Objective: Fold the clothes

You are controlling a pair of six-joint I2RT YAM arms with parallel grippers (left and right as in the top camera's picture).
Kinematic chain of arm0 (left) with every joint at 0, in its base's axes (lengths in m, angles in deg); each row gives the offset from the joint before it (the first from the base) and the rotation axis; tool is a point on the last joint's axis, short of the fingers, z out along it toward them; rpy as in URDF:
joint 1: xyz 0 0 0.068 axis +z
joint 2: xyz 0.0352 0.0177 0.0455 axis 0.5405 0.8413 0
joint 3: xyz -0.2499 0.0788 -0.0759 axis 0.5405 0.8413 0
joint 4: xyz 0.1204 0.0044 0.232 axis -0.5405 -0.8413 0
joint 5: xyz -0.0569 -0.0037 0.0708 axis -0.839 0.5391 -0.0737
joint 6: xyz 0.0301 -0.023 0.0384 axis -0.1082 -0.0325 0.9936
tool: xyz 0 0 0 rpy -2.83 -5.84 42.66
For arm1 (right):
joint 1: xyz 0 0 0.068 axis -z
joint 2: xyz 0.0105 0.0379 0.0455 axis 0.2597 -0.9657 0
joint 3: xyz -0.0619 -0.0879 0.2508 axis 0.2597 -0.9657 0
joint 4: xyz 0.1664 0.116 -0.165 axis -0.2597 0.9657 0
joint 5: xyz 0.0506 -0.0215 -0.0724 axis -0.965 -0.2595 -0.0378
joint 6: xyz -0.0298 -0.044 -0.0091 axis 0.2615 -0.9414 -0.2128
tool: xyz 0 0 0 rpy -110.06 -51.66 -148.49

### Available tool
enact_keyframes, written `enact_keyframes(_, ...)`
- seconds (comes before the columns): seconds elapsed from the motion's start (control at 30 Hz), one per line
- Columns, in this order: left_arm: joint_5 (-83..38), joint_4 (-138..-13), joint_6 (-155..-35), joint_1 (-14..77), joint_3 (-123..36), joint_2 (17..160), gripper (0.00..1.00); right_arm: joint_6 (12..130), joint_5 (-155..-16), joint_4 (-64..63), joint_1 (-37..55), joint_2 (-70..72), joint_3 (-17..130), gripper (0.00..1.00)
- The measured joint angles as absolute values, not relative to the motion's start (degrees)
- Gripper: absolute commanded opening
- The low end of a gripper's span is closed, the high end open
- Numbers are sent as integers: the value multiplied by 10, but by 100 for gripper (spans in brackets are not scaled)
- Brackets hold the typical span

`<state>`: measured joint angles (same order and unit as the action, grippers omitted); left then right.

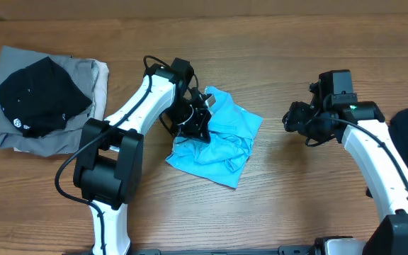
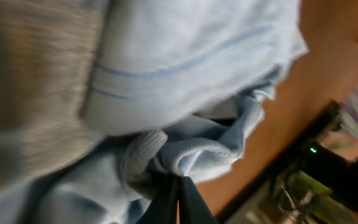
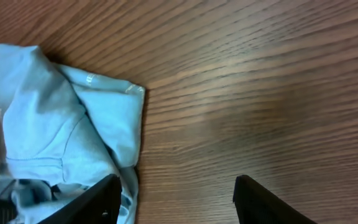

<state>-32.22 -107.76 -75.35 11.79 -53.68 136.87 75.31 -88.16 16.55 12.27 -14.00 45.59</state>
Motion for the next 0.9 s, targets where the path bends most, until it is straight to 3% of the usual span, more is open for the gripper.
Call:
enact_keyframes(0.23,-393,-1100,-731,97,-537,1369,4,753,-879,166,148,-140,456,62)
enact_keyframes(0.47,-392,-1095,-729,7,-537,1369,4,752,-879,168,160,-140,456,63)
enact_keyframes(0.5,-388,-1095,-729,-4,-537,1369,10,752,-879,168,161,-140,456,63)
enact_keyframes(0.57,-370,-1095,-735,-31,-537,1369,46,751,-879,168,161,-140,456,66)
enact_keyframes(0.6,-364,-1095,-735,-38,-537,1369,53,752,-879,167,161,-140,456,66)
enact_keyframes(0.7,-350,-1098,-741,-53,-537,1369,62,751,-879,168,161,-140,456,67)
enact_keyframes(0.9,-324,-1125,-747,-18,-542,1368,61,712,-936,148,159,-140,456,67)
